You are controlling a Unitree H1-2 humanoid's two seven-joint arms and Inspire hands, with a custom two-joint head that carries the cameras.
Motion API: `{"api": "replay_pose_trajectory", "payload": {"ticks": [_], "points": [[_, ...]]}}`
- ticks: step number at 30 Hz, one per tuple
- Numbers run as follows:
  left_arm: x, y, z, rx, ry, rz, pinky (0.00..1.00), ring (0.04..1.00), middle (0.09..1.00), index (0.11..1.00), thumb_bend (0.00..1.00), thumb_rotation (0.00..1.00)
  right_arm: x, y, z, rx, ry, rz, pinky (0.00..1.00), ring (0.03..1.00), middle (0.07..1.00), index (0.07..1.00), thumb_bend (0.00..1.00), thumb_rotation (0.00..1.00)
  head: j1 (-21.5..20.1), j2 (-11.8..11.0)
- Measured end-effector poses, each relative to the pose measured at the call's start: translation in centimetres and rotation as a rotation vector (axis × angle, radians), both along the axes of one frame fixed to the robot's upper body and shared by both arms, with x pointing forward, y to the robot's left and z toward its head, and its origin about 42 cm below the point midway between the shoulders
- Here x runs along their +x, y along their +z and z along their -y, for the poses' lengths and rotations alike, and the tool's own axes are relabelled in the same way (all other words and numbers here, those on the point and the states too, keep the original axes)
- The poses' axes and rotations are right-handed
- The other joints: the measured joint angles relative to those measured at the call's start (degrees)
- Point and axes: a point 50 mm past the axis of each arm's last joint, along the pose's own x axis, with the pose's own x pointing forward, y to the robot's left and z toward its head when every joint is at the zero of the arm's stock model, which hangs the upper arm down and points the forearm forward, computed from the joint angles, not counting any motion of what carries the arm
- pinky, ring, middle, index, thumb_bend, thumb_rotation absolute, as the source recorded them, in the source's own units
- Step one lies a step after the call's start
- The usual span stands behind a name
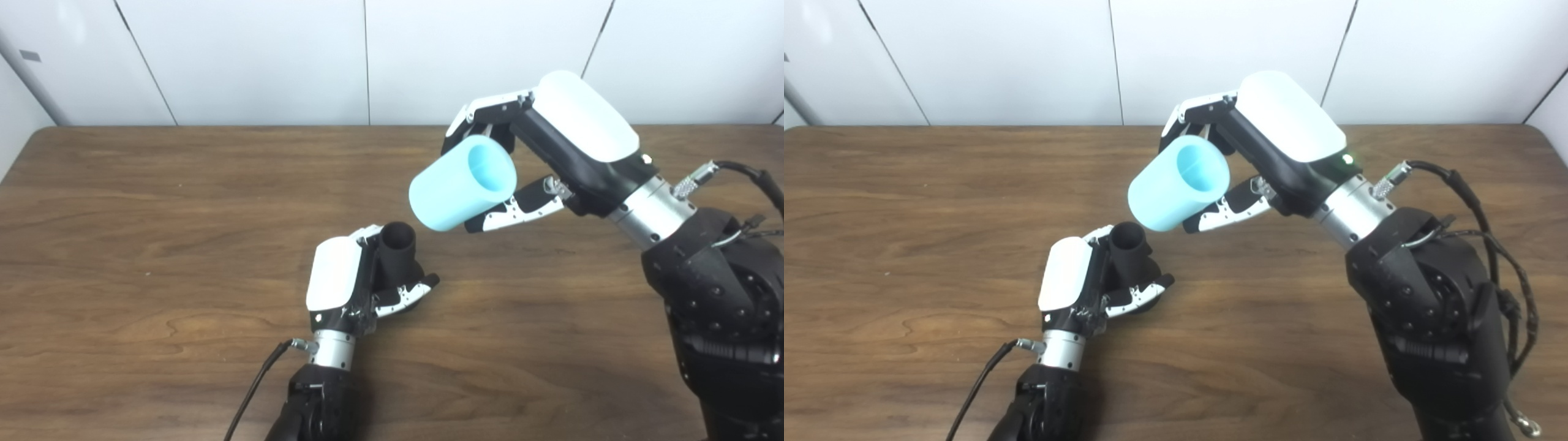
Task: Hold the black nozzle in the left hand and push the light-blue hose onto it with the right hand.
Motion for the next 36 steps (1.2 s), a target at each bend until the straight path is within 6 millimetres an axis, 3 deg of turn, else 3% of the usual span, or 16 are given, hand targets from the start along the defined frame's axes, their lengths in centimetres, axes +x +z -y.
{"api": "replay_pose_trajectory", "payload": {"ticks": [1, 3, 10, 15, 19, 20, 22, 24, 27, 36], "points": [[0.00, 0.03, 0.08, 0.007, -0.005, 0.001, 0.68, 0.691, 0.672, 0.598, 0.82, 0.12, 0.02, -0.01, 0.00, 0.001, 0.001, -0.001, 0.37, 0.389, 0.500, 0.511, 0.52, 0.00, 0.0, 0.0], [0.02, 0.04, 0.23, 0.030, -0.011, -0.001, 0.70, 0.712, 0.690, 0.652, 0.92, 0.15, 0.04, -0.02, 0.01, 0.003, 0.004, -0.004, 0.37, 0.391, 0.501, 0.511, 0.52, 0.00, 0.0, 0.0], [0.18, -0.02, 0.32, 0.057, -0.023, -0.029, 0.72, 0.744, 0.729, 0.729, 0.96, 0.18, 0.40, -0.27, 0.07, 0.008, 0.007, -0.020, 0.37, 0.387, 0.504, 0.515, 0.52, 0.00, 0.0, 0.1], [0.19, -0.01, 0.22, 0.064, -0.021, -0.028, 0.65, 0.695, 0.687, 0.678, 0.94, 0.16, 0.48, -0.49, 0.21, 0.014, 0.007, -0.031, 0.38, 0.389, 0.506, 0.515, 0.52, 0.00, 0.2, 0.2], [0.19, 0.08, -0.01, 0.058, -0.006, -0.017, 0.56, 0.632, 0.621, 0.604, 0.89, 0.08, 0.53, -0.49, 0.21, 0.018, 0.017, -0.025, 0.38, 0.388, 0.503, 0.515, 0.52, 0.00, 0.3, 0.5], [0.17, 0.09, -0.09, 0.055, -0.002, -0.017, 0.52, 0.607, 0.592, 0.537, 0.68, 0.07, 0.53, -0.48, 0.21, 0.020, 0.018, -0.023, 0.38, 0.389, 0.503, 0.513, 0.52, 0.00, 0.3, 0.5], [0.13, 0.06, -0.24, 0.046, 0.004, -0.018, 0.49, 0.580, 0.558, 0.502, 0.56, 0.06, 0.55, -0.46, 0.23, 0.021, 0.015, -0.019, 0.37, 0.387, 0.504, 0.513, 0.52, 0.00, 0.3, 0.5], [0.14, 0.01, -0.41, 0.034, 0.012, -0.023, 0.45, 0.540, 0.496, 0.491, 0.53, 0.01, 0.59, -0.46, 0.26, 0.018, 0.011, -0.015, 0.35, 0.380, 0.504, 0.511, 0.52, 0.00, 0.3, 0.5], [0.12, -0.02, -0.51, 0.023, 0.016, -0.027, 0.42, 0.510, 0.473, 0.491, 0.53, 0.00, 0.68, -0.46, 0.37, 0.012, 0.005, -0.010, 0.36, 0.379, 0.504, 0.510, 0.52, 0.00, 0.2, 0.8], [0.09, -0.02, -0.51, 0.022, 0.015, -0.027, 0.43, 0.513, 0.479, 0.488, 0.53, 0.00, 0.63, -0.40, 0.37, 0.004, 0.007, 0.005, 0.36, 0.381, 0.507, 0.507, 0.52, 0.00, 0.2, 0.8]]}}
